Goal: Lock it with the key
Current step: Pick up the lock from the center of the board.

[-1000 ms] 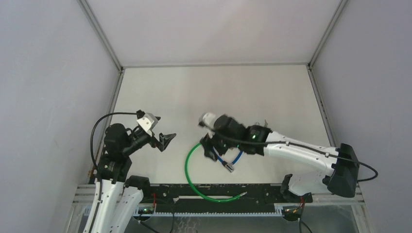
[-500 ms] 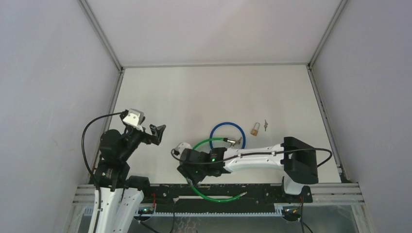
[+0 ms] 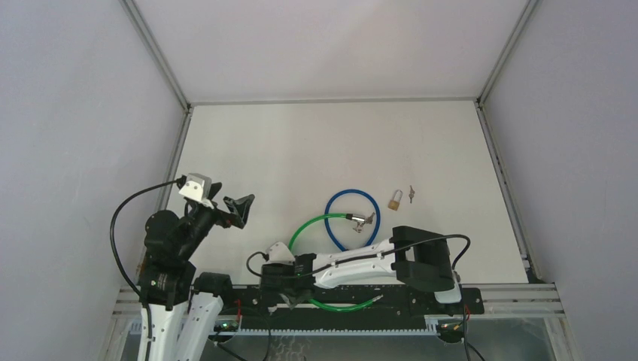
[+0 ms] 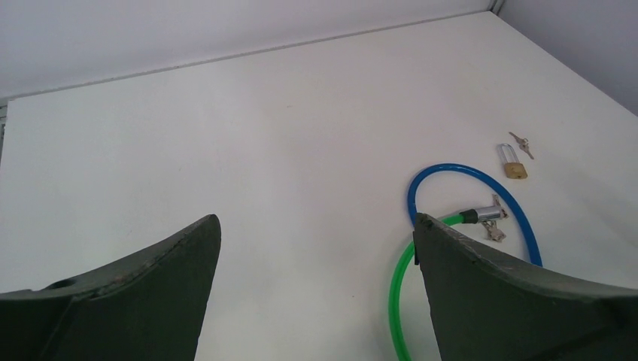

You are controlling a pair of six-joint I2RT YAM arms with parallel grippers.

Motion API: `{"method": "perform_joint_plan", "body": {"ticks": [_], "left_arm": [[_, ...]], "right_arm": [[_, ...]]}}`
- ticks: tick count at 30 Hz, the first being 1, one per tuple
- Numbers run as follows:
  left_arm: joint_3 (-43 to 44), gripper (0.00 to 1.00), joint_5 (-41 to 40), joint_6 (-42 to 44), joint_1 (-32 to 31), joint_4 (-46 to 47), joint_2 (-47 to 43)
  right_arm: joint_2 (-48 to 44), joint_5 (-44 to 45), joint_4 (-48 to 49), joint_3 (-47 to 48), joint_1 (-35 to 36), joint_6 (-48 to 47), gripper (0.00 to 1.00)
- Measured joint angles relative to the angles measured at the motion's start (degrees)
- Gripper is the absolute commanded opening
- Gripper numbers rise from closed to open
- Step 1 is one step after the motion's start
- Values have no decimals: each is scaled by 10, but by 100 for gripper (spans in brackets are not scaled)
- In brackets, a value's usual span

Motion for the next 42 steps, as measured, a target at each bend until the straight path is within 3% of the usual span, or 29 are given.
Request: {"method": "perform_joint_plan", "body": {"ticks": [8,10,14,15,21,23,27,31,33,38,42], "left_arm": [[6,100,5,-12,0,-7,2],[6,100,6,-15,0,-7,5],[6,100,5,-16,0,-6,7],[6,100,6,-16,0,-6,7],[6,98,49,13,0,-14,8],[9,93,92,64,1,-36,15],[26,86,197,318,0,-165,44],[19,93,219,542,-27,-265,61],[-5,99,208,622,-78,-271,60],[-60,100,152,696,-218,-186,87],[-42,100,126,713,-297,-110,180]], "right_arm": [[-20,8,-17,-46,-4,32,56],[-28,4,-11,-60,-5,33,46],[-39,-18,19,-80,-14,20,4],[-40,-21,27,-80,-19,17,0],[-53,-52,40,-92,-35,-31,0],[-78,-73,48,-113,-46,-63,0],[-199,-151,86,-168,-94,-116,0],[-332,-245,165,-234,-174,-142,0],[-369,-281,190,-255,-217,-154,0],[-390,-358,215,-264,-281,-180,0],[-391,-409,219,-264,-307,-198,0]]}}
